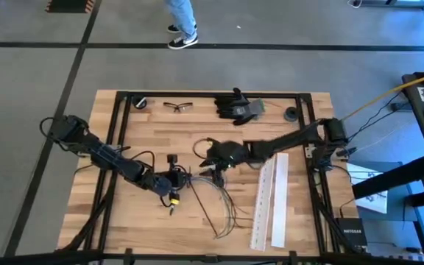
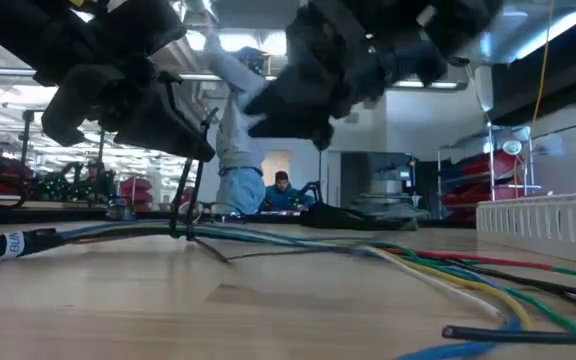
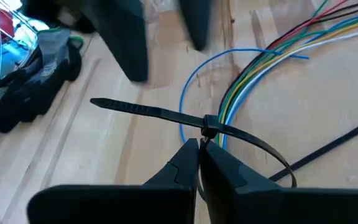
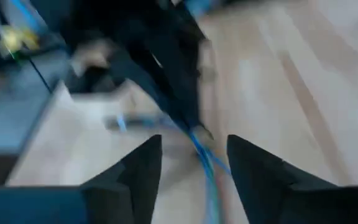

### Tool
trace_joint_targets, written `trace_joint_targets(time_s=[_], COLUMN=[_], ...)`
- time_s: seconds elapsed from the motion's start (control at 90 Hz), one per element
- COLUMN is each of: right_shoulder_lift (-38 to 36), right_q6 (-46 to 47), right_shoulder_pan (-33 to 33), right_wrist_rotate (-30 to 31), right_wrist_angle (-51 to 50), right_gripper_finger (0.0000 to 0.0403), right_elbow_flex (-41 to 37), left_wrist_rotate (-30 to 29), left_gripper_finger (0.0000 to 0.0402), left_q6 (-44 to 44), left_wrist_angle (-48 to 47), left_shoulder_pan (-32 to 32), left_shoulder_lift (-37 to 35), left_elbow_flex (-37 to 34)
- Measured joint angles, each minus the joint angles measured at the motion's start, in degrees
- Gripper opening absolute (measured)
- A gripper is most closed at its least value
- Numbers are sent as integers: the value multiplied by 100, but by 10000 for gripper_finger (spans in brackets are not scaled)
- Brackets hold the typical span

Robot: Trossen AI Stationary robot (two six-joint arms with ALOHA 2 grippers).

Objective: Ziptie cables
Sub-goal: Wrap the zip tie on the cables

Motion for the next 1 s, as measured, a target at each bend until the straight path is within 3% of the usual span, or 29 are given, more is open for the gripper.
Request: trace_joint_targets(time_s=[0.122,0.289,0.722,0.911,1.0], right_shoulder_lift=[433,741,718,717,597], right_q6=[6,8,-222,-803,-976], right_shoulder_pan=[86,73,67,73,72], right_wrist_rotate=[201,166,-18,44,187], right_wrist_angle=[815,725,565,586,562], right_gripper_finger=[172,149,83,15,7], right_elbow_flex=[116,469,558,558,552], left_wrist_rotate=[-1,-4,-1,-10,-34], left_gripper_finger=[0,0,0,0,0], left_q6=[-21,-30,-38,-40,-40], left_wrist_angle=[1,-9,-31,-37,-28], left_shoulder_pan=[2,2,4,5,4], left_shoulder_lift=[-2,-4,-7,-7,-7], left_elbow_flex=[0,0,0,0,0])
